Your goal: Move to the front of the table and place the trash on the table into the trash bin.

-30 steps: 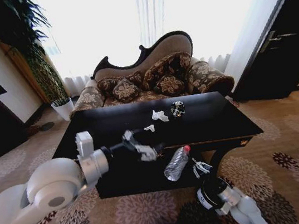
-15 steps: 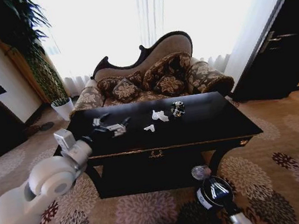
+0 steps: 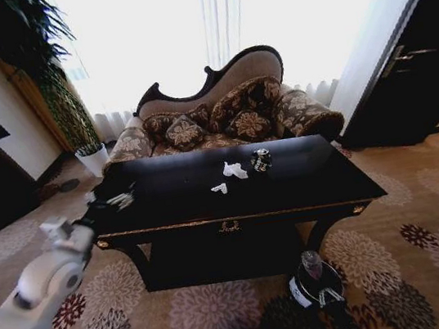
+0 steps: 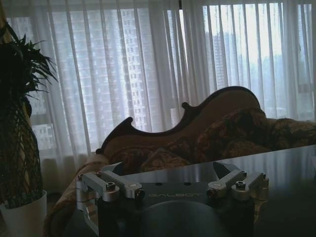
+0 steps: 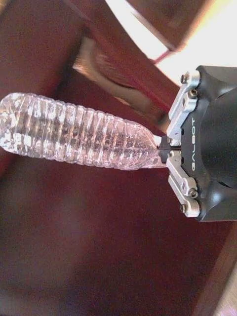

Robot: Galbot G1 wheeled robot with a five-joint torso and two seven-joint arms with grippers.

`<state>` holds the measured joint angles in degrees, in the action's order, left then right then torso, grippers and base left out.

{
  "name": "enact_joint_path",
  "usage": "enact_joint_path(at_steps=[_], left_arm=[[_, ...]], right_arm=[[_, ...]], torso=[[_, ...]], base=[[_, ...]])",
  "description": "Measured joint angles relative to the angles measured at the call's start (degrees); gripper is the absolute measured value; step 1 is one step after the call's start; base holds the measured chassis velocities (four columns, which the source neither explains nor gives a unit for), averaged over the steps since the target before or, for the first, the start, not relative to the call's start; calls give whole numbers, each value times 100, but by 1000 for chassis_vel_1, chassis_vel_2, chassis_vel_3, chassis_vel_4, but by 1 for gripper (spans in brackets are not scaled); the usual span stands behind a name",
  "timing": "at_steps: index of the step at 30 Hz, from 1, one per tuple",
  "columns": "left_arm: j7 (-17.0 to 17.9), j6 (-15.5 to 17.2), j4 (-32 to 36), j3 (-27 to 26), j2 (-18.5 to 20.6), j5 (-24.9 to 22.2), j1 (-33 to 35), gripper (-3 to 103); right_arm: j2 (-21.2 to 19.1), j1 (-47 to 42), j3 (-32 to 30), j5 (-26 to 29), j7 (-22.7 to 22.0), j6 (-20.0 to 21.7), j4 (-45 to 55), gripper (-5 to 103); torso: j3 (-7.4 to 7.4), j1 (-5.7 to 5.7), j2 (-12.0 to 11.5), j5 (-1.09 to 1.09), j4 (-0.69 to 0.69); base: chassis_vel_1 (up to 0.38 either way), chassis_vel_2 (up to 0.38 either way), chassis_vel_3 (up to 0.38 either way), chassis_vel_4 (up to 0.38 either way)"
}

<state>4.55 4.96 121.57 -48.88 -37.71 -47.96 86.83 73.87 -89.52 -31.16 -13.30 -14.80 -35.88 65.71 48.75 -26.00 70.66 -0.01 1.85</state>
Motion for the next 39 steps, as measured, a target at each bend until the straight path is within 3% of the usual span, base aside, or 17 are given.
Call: enact_joint_path(at_steps=[10, 21, 35, 39], left_arm=[[-222, -350, 457, -1151, -906, 13, 1212, 100], [-245, -462, 1211, -1635, -1788, 48, 2165, 100], [-289, -657, 1374, -1853, -2114, 12, 2532, 100], [-276, -656, 1381, -1827, -2097, 5, 2483, 100]], right_arm=[[-48, 989, 125, 529, 325, 208, -1082, 0], [-200, 1650, 253, 1316, 517, 523, -2034, 0], [-166, 2084, 205, 1592, 593, 908, -2507, 0], [-189, 2056, 202, 1640, 613, 910, -2571, 11]], torso=[[0, 0, 0, 1, 1], [0, 0, 0, 2, 2], [0, 0, 0, -1, 1], [0, 0, 0, 0, 2]], base=[[0, 0, 0, 0], [0, 0, 0, 0], [0, 0, 0, 0], [0, 0, 0, 0]])
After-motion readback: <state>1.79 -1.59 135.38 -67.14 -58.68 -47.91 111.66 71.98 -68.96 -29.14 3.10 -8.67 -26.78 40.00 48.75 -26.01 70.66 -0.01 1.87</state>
